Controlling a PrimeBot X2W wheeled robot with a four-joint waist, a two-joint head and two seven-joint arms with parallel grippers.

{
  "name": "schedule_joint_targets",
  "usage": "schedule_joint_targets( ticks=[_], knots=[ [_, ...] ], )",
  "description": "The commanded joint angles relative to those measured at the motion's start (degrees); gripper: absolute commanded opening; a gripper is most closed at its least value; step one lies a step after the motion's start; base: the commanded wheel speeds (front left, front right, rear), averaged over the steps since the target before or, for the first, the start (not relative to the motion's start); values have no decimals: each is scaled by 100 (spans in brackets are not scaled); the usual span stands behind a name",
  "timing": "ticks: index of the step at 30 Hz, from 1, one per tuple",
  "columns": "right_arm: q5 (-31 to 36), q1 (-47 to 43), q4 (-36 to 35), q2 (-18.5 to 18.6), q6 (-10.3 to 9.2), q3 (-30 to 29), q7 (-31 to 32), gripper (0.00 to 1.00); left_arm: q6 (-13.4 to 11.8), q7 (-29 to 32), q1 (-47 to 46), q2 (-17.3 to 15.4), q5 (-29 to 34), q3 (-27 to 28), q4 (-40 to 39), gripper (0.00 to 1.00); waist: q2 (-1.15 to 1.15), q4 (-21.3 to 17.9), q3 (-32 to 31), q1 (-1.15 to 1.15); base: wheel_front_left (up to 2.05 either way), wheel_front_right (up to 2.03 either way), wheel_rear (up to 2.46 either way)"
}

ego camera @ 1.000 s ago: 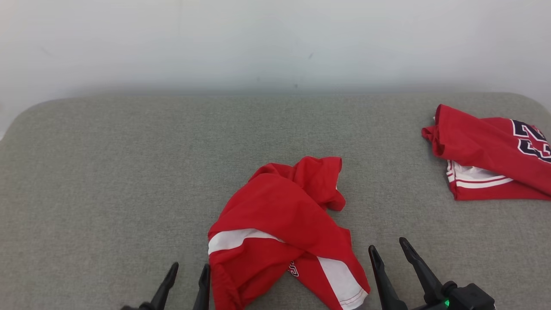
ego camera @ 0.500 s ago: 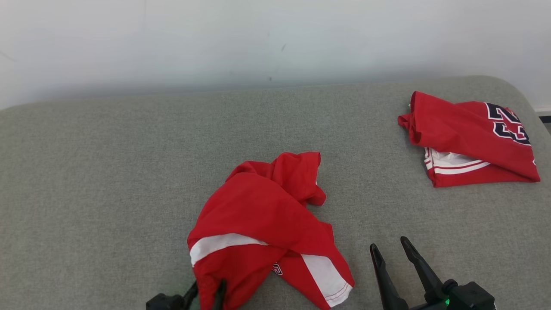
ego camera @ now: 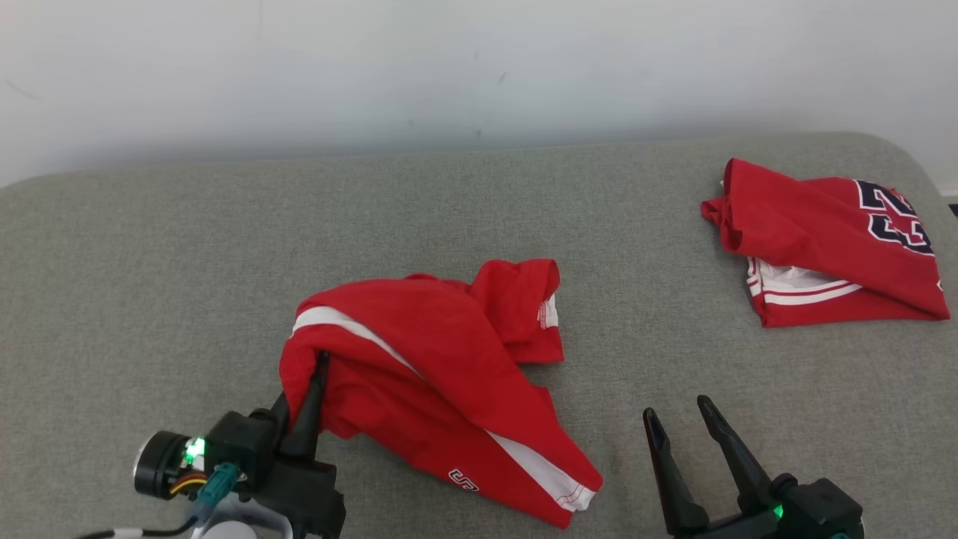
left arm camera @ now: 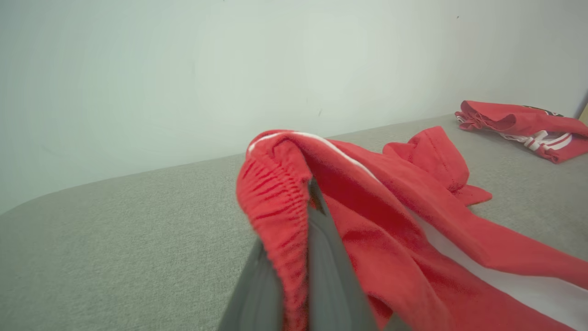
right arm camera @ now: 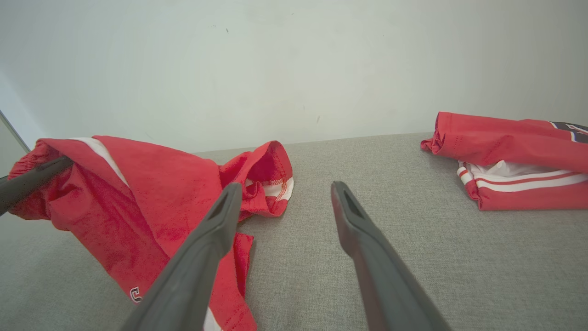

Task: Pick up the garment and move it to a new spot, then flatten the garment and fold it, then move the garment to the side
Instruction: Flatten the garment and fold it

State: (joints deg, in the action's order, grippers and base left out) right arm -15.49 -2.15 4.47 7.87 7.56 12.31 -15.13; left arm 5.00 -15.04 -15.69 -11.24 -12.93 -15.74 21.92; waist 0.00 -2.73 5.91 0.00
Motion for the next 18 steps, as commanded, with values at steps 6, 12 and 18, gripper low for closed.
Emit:
schedule_joint_targets(
  ticks=[6,12,18],
  knots=[
    [24,-19,-22,-41,-12,51,2,100,97,-17,684,109,385,-27,-514,0,0,-13,-48,0,0,0,0],
    [11,-160,-18,-21,-12,-37,2,100,190,-18,1409,231,537,-310,-484,0,0,104,-66,0,0,0,0],
    [34,-147,8,22,-12,14,1,100,229,-17,1673,359,408,-483,-10,0,0,247,-102,0,0,0,0]
  ],
)
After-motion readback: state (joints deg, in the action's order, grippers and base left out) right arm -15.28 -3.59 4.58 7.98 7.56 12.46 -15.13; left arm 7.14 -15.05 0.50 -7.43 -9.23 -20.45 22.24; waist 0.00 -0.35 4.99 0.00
